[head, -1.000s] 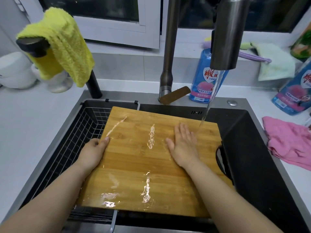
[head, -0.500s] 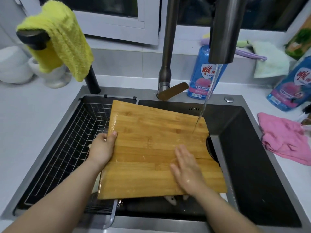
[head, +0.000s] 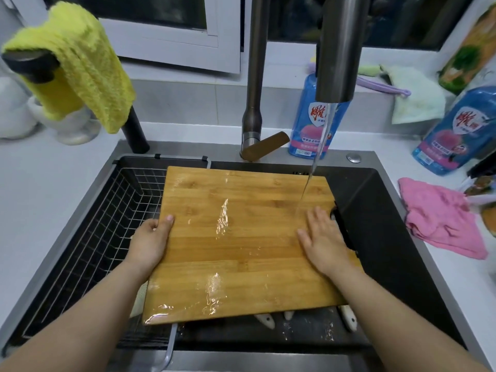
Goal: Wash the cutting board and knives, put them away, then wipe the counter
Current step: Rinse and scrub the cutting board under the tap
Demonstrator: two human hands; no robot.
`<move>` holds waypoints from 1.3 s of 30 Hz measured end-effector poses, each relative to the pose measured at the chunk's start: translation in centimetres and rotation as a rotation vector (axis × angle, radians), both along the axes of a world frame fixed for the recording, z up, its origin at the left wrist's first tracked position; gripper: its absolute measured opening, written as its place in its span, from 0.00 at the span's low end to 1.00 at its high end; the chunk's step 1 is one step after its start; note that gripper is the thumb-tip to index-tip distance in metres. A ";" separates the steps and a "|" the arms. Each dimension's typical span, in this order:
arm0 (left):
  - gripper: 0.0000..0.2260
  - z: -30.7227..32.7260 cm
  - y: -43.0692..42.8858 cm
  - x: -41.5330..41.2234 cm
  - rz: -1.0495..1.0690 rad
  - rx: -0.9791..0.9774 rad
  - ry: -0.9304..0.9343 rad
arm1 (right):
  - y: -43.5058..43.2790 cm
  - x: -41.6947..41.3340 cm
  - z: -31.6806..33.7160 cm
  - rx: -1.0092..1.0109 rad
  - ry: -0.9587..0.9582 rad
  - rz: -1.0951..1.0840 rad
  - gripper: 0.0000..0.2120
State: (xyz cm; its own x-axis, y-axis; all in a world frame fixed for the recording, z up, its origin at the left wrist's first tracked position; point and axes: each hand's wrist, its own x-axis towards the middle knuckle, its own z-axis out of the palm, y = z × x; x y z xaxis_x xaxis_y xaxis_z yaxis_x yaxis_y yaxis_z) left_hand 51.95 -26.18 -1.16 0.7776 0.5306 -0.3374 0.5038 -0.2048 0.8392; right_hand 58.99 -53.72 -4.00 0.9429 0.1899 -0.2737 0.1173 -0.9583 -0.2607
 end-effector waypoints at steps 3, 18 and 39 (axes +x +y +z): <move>0.12 -0.3 0.3 0.1 -0.002 -0.004 0.001 | 1.4 1.6 0.4 -0.008 0.021 -0.133 0.30; 0.11 -0.6 0.4 0.4 0.019 -0.026 -0.020 | 7.3 5.5 1.6 0.031 -0.048 0.100 0.29; 0.13 -0.4 0.9 0.1 -0.004 -0.112 0.020 | -0.1 0.1 0.5 -0.033 -0.036 0.048 0.37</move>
State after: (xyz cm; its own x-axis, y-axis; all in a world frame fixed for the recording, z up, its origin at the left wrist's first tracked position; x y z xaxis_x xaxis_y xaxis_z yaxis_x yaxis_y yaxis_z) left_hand 52.10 -25.31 -1.58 0.7721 0.4859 -0.4096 0.5197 -0.1120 0.8470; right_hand 59.05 -53.86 -3.53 0.9424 0.2263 -0.2465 0.1718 -0.9594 -0.2238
